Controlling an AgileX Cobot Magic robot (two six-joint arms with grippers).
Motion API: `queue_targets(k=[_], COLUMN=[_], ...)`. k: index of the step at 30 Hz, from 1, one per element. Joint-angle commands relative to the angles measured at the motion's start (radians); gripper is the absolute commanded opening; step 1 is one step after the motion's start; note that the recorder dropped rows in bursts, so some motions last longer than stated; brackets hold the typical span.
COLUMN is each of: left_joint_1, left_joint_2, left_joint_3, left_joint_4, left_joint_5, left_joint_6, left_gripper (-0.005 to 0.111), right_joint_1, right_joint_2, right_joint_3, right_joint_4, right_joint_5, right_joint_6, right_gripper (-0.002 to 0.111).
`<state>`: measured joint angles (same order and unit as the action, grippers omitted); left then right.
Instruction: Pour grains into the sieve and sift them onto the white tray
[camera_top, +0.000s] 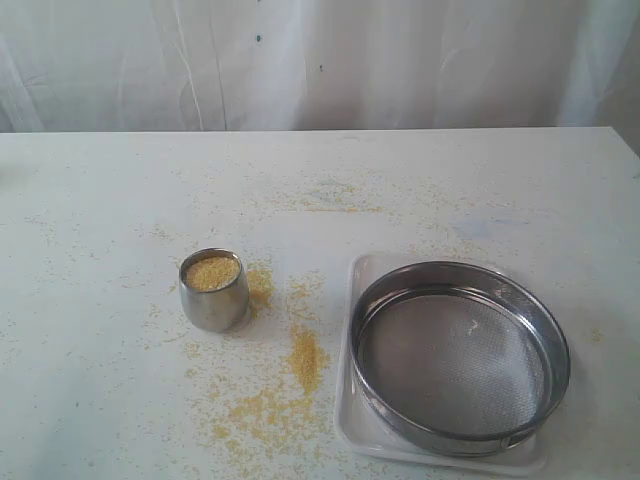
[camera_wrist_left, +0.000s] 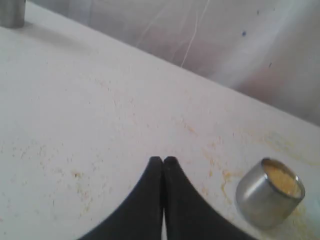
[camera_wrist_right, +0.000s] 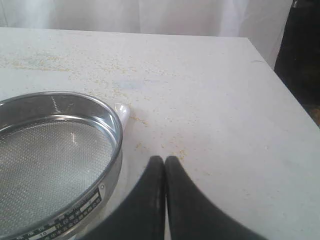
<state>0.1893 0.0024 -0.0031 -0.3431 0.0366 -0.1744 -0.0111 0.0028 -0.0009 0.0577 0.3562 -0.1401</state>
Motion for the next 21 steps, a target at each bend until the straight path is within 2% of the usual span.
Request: queue_targets(k=[1, 3, 7, 9, 11, 13, 15, 17, 19, 21], left_joint_1=[-0.003, -0.003, -0.003, -0.003, -0.003, -0.003, -0.003, -0.003, -0.003, -0.003], left_joint_2=[-0.002, -0.002, -0.002, -0.002, -0.002, -0.002, 0.027, 0.092, 0.174, 0.283], left_joint_3=[0.003, 0.003, 0.003, -0.027, -0.106, -0.192, -0.282, -0.372, -0.434, -0.467], left_joint_4=[-0.022, -0.022, -0.022, -0.022, -0.002, 0.077, 0.205, 0.398, 0.568, 0.667], left_joint_5=[-0.167, -0.299, -0.717, -0.844, -0.851, -0.783, -0.688, -0.604, -0.586, -0.593], left_joint_6=[-0.012, -0.012, -0.067, -0.132, -0.209, -0.270, -0.308, -0.307, -0.307, -0.308], left_gripper=[0.000, 0.000, 0.000, 0.000, 0.000, 0.000, 0.000, 0.000, 0.000, 0.000], right_joint_1=[0.001, 0.001, 0.001, 0.001, 0.001, 0.001, 0.001, 0.001, 0.001, 0.001], right_joint_2=[-0.003, -0.003, -0.003, -0.003, -0.003, -0.003, -0.003, -0.003, -0.003, -0.003], right_joint_3=[0.001, 0.001, 0.001, 0.001, 0.001, 0.001, 0.001, 0.001, 0.001, 0.001], right_joint_4=[-0.006, -0.006, -0.006, -0.006, -0.006, -0.006, -0.006, -0.006, -0.006, -0.006], right_joint_5=[-0.006, -0.006, -0.006, -0.006, -0.006, -0.006, -0.006, -0.006, -0.006, -0.006], right_joint_6=[-0.005, -0.005, -0.005, -0.005, -0.005, -0.005, -0.005, -0.005, -0.005, -0.005], right_gripper=[0.000, 0.000, 0.000, 0.000, 0.000, 0.000, 0.000, 0.000, 0.000, 0.000])
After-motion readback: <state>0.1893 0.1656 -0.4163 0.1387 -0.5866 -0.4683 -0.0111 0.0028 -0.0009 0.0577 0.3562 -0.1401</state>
